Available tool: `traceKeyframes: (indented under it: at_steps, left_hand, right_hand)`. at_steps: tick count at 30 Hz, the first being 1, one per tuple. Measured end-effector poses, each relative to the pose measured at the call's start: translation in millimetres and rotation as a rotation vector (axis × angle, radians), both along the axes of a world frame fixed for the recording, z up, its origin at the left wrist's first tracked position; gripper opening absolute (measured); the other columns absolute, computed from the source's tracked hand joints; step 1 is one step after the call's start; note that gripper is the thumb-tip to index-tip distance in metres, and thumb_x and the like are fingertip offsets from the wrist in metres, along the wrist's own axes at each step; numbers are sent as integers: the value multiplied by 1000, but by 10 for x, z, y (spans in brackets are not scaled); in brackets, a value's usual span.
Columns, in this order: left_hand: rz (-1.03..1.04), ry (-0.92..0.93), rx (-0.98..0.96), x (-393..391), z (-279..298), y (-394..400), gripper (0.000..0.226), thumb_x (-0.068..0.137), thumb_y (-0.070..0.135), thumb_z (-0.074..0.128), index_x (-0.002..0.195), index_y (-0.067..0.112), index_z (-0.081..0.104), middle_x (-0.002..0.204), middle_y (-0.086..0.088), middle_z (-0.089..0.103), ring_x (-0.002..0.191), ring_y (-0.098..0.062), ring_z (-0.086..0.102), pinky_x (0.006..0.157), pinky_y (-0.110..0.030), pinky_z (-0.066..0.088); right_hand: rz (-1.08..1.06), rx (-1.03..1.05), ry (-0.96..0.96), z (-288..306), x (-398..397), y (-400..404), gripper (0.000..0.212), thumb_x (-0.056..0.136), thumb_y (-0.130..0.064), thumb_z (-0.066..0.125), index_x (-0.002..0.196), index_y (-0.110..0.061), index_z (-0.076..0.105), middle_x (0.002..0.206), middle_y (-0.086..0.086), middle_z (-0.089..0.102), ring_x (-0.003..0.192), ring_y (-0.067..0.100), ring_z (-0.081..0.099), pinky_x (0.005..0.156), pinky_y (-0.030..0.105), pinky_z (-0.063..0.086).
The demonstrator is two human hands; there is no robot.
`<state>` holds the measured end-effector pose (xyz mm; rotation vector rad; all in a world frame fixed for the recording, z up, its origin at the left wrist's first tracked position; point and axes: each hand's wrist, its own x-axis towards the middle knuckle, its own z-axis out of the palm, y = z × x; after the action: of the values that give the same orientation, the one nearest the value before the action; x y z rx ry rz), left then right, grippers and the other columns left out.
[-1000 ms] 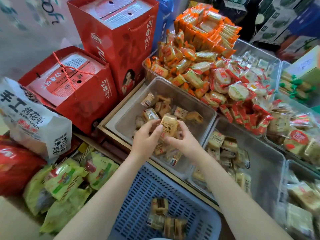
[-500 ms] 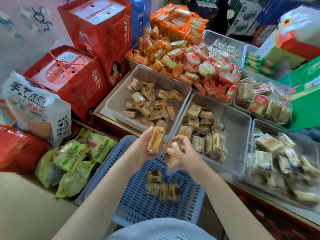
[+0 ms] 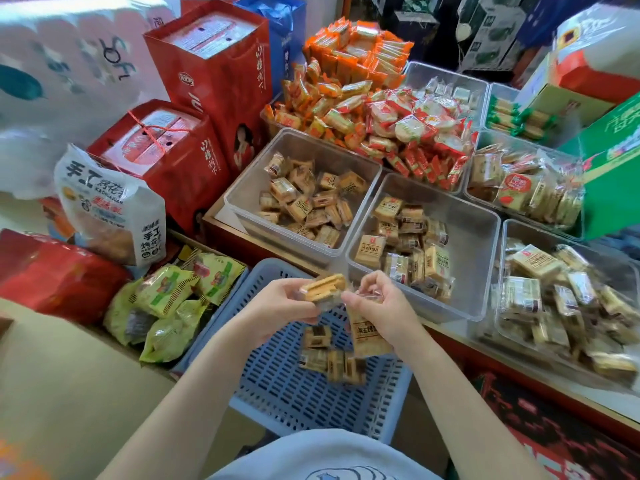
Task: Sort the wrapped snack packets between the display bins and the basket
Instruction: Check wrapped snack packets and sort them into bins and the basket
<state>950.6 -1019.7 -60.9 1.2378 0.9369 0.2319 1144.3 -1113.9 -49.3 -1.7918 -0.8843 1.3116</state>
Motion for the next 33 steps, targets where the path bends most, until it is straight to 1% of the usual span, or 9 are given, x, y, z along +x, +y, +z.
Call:
traceKeyframes:
  at_steps: [3, 7, 10, 14, 16, 21, 25, 29, 33]
  left_hand:
    - [38, 83, 152, -21, -43, -84, 32, 83, 7, 81, 111, 19, 70, 102, -6, 77, 89, -20, 75, 76, -29, 62]
    - [52, 142, 212, -65, -262, -121, 33, 77, 15, 88, 105, 22, 72, 97, -2, 77, 92, -19, 74, 80, -36, 62]
    - [-1, 298, 334, -81, -589, -172, 28, 76, 22, 89, 93, 37, 72, 94, 12, 74, 95, -6, 67, 85, -32, 54]
    - [176, 459, 334, -97, -1187, -262, 26, 81, 26, 86, 98, 33, 68, 92, 17, 65, 88, -2, 59, 73, -20, 43]
    - [267, 544, 279, -103, -1551, -308, 26, 85, 27, 83, 105, 27, 65, 93, 11, 63, 87, -6, 58, 71, -20, 44]
    - [362, 705, 264, 20, -2273, -379, 19, 94, 19, 73, 103, 22, 56, 96, 5, 58, 90, -18, 58, 72, -30, 44]
    - [304, 753, 229, 127, -2549, -474, 27, 95, 18, 71, 115, 19, 52, 112, -3, 61, 99, -21, 61, 73, -34, 49]
    - [180, 683, 166, 85, -2520, -637, 61, 93, 21, 75, 144, 17, 43, 136, -1, 56, 123, -20, 55, 93, -35, 50]
    - [167, 623, 150, 6, -2381, -685, 59, 93, 25, 73, 144, 20, 45, 132, 7, 51, 120, -11, 49, 90, -27, 38]
  right_hand:
    - [128, 15, -58, -10, 38, -50, 42, 89, -36, 77, 125, -42, 56, 110, 6, 63, 100, 19, 66, 76, 23, 54]
    - [139, -36, -100, -241, 0, -112, 25, 91, -32, 75, 114, -36, 65, 100, 2, 62, 89, 15, 64, 71, 17, 52]
    - [69, -86, -60, -542, -39, -118, 20, 90, -33, 76, 107, -36, 65, 104, 4, 62, 89, 15, 64, 74, 25, 55]
    - [-75, -290, 58, -1126, -26, -101, 42, 91, -40, 75, 126, -33, 53, 121, 3, 57, 100, 18, 63, 77, 32, 55]
    - [-146, -439, 141, -1483, -42, -134, 54, 93, -33, 74, 137, -28, 42, 121, 3, 54, 100, 20, 61, 88, 39, 53]
    - [-295, -575, 258, -2160, -144, -210, 60, 95, -21, 71, 143, -26, 34, 124, 0, 55, 88, 22, 70, 86, 51, 60]
    - [-386, -513, 322, -2350, -196, -286, 39, 95, -17, 72, 125, -30, 51, 128, -5, 64, 95, 22, 73, 68, 38, 62]
    - [-349, -493, 327, -2306, -255, -351, 37, 96, -15, 70, 127, -23, 52, 123, -1, 68, 96, 22, 74, 74, 38, 61]
    - [-291, -507, 339, -2235, -275, -428, 44, 97, -12, 67, 139, -12, 51, 126, 5, 66, 104, 24, 71, 91, 44, 59]
